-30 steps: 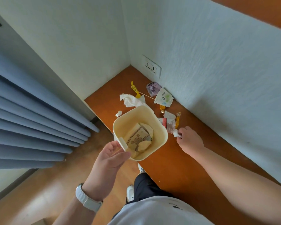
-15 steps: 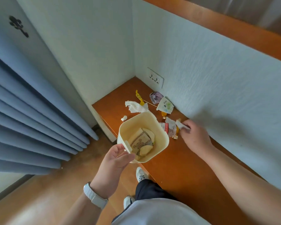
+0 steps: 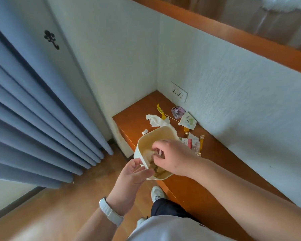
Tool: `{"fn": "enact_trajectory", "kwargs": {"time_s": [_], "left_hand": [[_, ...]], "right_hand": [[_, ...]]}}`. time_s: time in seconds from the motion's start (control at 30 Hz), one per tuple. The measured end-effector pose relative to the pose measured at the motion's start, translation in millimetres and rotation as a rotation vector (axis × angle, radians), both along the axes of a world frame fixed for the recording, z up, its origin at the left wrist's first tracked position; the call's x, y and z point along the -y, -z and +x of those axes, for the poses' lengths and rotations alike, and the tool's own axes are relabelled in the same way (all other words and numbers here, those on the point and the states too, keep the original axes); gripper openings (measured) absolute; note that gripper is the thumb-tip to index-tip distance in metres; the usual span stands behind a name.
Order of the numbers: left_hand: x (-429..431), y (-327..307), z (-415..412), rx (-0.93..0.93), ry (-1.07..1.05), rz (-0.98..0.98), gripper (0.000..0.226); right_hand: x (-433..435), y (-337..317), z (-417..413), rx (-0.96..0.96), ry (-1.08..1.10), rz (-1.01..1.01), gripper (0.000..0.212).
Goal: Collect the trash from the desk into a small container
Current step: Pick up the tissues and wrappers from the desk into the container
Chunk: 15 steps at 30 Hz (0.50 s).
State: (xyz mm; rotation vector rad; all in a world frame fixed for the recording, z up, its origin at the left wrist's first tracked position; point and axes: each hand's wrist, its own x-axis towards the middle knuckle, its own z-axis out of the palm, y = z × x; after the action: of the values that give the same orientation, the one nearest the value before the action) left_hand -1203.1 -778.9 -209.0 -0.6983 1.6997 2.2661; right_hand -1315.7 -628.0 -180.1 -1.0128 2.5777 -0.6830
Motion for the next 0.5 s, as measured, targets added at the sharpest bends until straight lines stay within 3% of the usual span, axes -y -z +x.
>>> {"fn": "enact_trajectory", "kwargs": {"time_s": [0.13,0.23,0.33,0.5], "left_hand": [[7.2,-0.8,-3.6,0.016,-0.019,-0.018,0.045],[10.6,-0.4,-10.0,0.044,-0.035,-0.030,0.036],[11.2,0.2,-18.8,0.075,-0.049,-0.040,0.039],[14.5,-1.3,-28.9,0.127,-0.050,-0.055,0.044]], "right_hand": [[-10.3,0.6,-11.1,-0.018,0.077,-0.104,0.044],[-29.0,4.7,-32.5,-0.029,0.255,-0.168,0.041],[-56.6,31.3,-66.9,0.008,0.502,-0.083,0.025],[-110.3,108.2,-111.1,0.150,0.782,0.109,0.024]]}}
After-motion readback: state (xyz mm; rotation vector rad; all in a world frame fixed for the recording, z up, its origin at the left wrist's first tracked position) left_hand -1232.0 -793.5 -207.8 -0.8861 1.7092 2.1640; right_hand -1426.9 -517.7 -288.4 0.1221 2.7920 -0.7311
